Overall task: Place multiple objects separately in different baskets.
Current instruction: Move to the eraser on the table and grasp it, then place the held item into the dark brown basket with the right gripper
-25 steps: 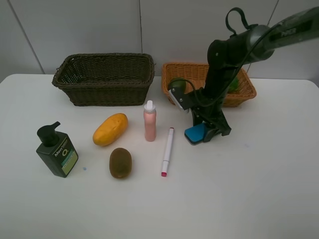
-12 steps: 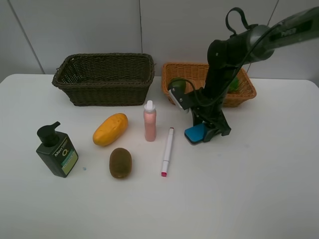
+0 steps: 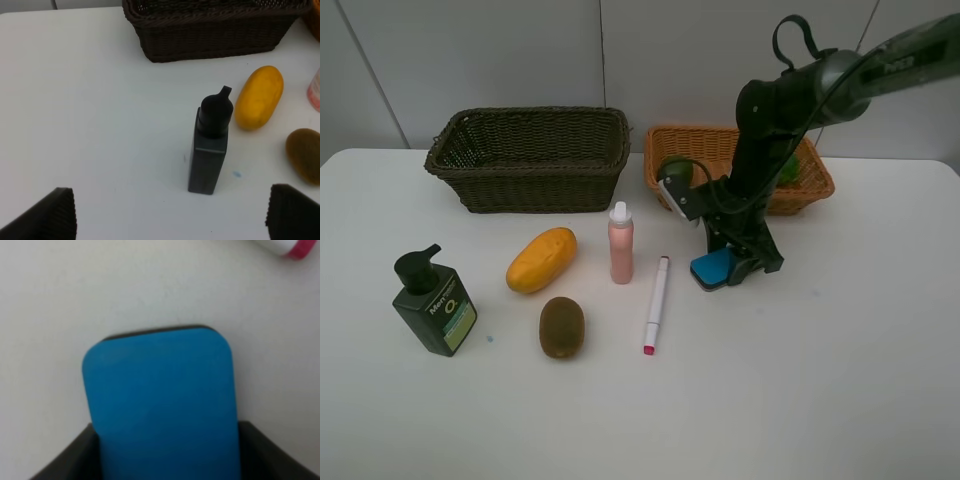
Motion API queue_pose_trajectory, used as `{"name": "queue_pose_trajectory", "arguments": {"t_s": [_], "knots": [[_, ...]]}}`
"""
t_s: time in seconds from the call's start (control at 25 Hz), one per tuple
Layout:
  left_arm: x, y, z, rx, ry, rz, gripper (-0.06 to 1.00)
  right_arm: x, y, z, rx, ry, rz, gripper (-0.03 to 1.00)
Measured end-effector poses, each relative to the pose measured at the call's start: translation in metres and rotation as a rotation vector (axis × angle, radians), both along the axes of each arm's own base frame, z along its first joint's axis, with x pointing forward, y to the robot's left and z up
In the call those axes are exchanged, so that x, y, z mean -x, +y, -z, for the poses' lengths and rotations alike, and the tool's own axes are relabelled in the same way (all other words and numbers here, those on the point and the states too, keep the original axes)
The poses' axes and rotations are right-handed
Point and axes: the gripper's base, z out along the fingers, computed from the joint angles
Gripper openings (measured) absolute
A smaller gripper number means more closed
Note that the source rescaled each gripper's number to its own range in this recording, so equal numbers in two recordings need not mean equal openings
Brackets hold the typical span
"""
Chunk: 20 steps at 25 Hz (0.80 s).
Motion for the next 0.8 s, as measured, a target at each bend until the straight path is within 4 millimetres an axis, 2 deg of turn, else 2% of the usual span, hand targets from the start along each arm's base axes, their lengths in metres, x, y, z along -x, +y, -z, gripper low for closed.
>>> {"name": "queue_pose_trajectory", "arguments": {"t_s": [0.2,0.32,0.64,0.8], "knots": [[0.0,0.0,0.0,0.0,0.0,0.0,1.0,0.0,0.0,-0.002,0.001,-0.005,-0.001,0.55],[0.0,0.0,0.0,0.0,0.0,0.0,1.0,-0.002,0.0,-0.015,-0.004,-0.017,-0.001,0.55],[0.0,0.0,0.0,0.0,0.0,0.0,1.0,-0.012,0.006,-0.081,-0.037,-0.073,0.14,0.55],[0.0,0.0,0.0,0.0,0.0,0.0,1.0,-0.02,0.013,-0.116,-0.114,-0.136,0.21,0.55]]}}
